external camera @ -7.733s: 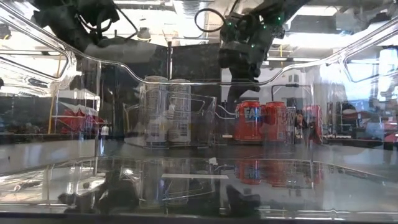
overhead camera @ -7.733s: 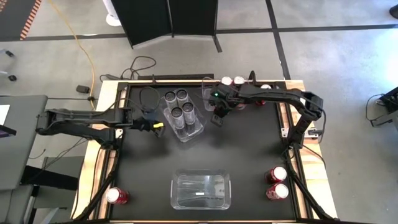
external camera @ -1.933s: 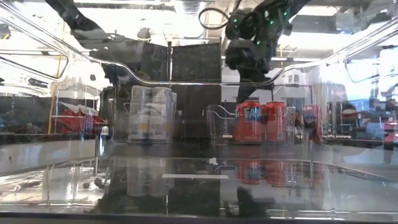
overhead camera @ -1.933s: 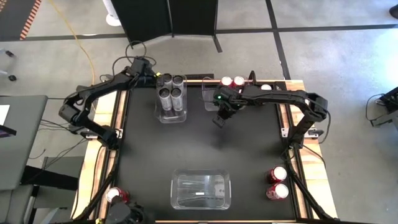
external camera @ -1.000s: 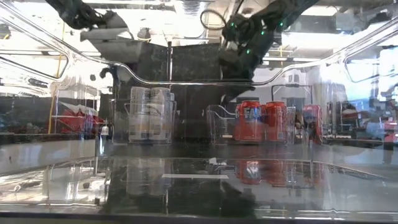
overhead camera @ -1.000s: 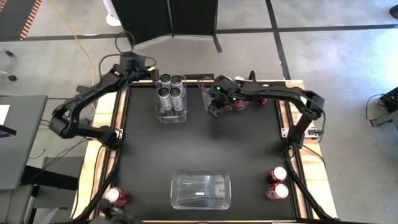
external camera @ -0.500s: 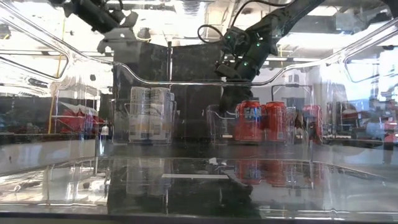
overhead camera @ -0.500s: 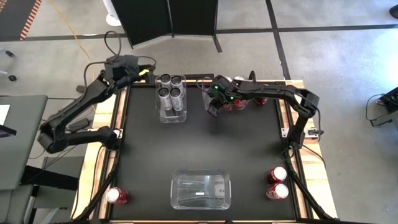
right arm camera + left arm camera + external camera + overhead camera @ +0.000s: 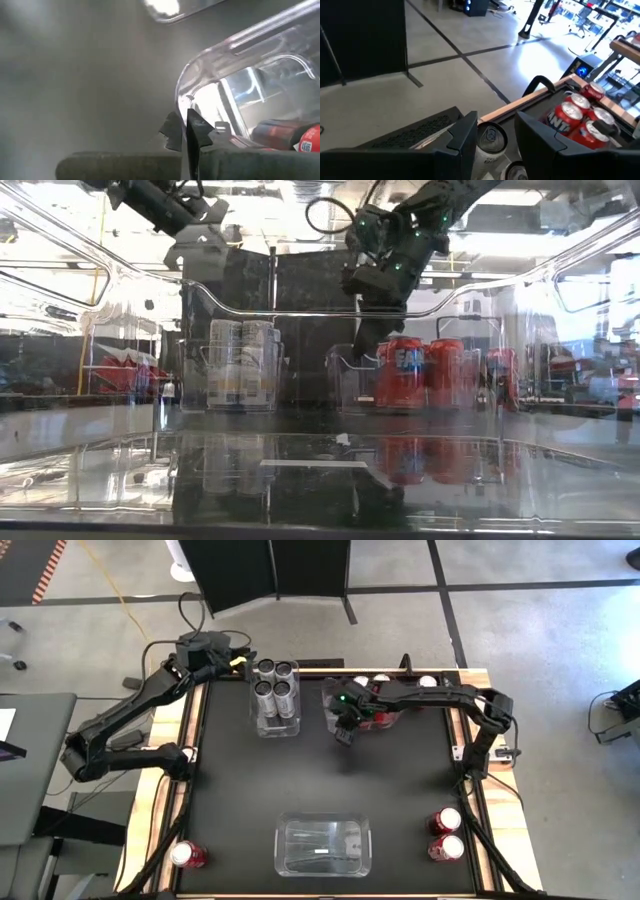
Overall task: Sort soda cans
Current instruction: Adjust the top transparent bin
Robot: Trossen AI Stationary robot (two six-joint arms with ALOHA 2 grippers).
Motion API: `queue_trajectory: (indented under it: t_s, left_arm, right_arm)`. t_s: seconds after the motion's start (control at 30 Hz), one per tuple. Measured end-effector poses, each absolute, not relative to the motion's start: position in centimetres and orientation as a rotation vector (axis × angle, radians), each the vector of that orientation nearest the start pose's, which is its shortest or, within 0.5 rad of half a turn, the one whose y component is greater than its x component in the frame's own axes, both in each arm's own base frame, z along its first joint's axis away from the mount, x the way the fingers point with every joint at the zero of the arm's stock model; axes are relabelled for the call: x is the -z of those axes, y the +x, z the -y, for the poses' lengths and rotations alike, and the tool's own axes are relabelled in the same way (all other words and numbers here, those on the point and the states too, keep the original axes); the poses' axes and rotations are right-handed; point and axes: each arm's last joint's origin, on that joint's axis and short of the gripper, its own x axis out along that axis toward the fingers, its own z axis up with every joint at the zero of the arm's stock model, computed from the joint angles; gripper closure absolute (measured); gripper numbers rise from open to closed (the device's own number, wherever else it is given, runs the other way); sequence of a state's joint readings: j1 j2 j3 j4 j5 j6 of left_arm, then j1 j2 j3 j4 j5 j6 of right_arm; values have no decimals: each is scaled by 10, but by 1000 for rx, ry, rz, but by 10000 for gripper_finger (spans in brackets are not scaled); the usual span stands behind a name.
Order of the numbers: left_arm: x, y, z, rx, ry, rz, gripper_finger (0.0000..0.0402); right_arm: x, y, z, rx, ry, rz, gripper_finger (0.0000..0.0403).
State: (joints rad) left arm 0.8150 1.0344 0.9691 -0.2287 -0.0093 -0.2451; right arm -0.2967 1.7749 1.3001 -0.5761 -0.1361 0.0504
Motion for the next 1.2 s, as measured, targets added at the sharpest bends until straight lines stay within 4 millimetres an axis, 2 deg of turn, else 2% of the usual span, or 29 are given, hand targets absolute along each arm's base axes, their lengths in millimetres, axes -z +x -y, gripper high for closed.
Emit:
queue_trajectory:
  t_s: [0.2, 0.4, 0.63, 0.83, 1.0, 1.2]
  left_arm:
    - [-343, 161, -163, -823, -318, -208, 274]
    - [-343, 163, -161, -809, -315, -210, 274]
    - [-343, 168, -156, -778, -311, -214, 274]
    - [-343, 174, -149, -741, -306, -219, 274]
    - [-341, 187, -138, -526, -266, -259, 274]
    - [-328, 211, -131, -436, -292, -318, 274]
  right_arm:
    - [-228, 348, 70, 49, 184, -1081, 393]
    - [-241, 338, 46, -93, 87, -1106, 393]
    - [-236, 328, 18, -251, -35, -1229, 393]
    - [-235, 326, 1, -280, -63, -1265, 388]
    - [-235, 324, -6, -239, 19, -1293, 347]
    - [-236, 323, -6, -216, 67, -1306, 264]
